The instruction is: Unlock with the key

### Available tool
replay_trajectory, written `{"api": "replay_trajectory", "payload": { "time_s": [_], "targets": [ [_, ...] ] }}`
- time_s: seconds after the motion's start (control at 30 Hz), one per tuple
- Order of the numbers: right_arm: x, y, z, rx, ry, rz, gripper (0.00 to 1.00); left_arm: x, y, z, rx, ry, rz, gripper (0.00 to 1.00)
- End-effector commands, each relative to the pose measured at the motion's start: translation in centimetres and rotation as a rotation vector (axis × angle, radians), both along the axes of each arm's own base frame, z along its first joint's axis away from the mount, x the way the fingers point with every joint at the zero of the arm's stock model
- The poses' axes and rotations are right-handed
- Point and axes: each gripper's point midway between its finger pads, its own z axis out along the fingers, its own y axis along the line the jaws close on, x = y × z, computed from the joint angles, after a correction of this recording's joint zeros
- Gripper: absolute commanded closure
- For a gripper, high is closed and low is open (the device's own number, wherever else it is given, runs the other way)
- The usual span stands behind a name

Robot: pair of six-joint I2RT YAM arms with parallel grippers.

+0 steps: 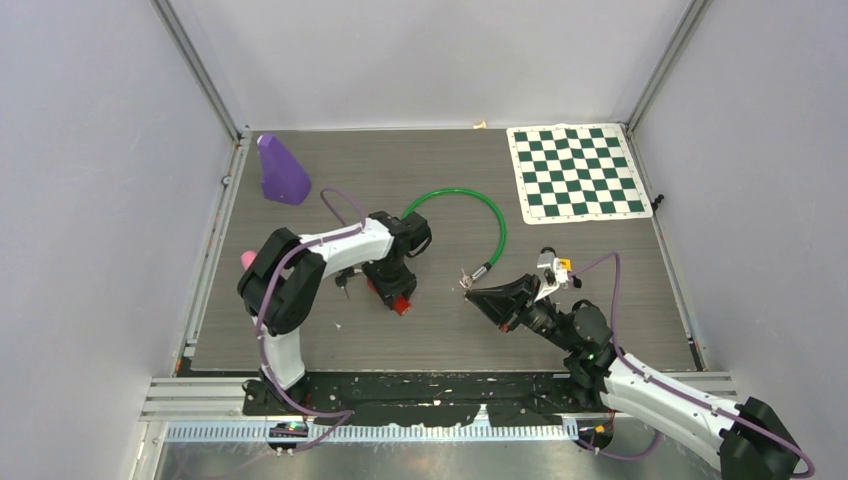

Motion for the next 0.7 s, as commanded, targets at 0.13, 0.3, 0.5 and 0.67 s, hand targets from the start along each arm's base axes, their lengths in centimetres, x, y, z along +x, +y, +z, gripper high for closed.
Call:
{"api": "replay_trajectory", "payload": {
  "time_s": [0.13,0.3,0.5,0.67],
  "targets": [
    [0.0,-0.2,-1.4,0.033,0.063,-0.002,0.95,-0.1,1.1,4.2,-0.060,-0.109,-0.003,1.00],
    [-0.5,0.9,-0.5,0.072,0.112,0.038,0.95,0.2,-1.4,8.9,-0.288,-0.223,0.001,1.00],
    [-1.2,3.5,1.0,0.092,0.125,0.062,0.94,-0.1,-3.0,13.4,-0.461,-0.298,-0.012,1.00],
    [-0.9,4.7,0.9,0.118,0.154,0.064,0.95,-0.4,-4.0,16.0,-0.561,-0.329,-0.033,1.00]
  ]
}}
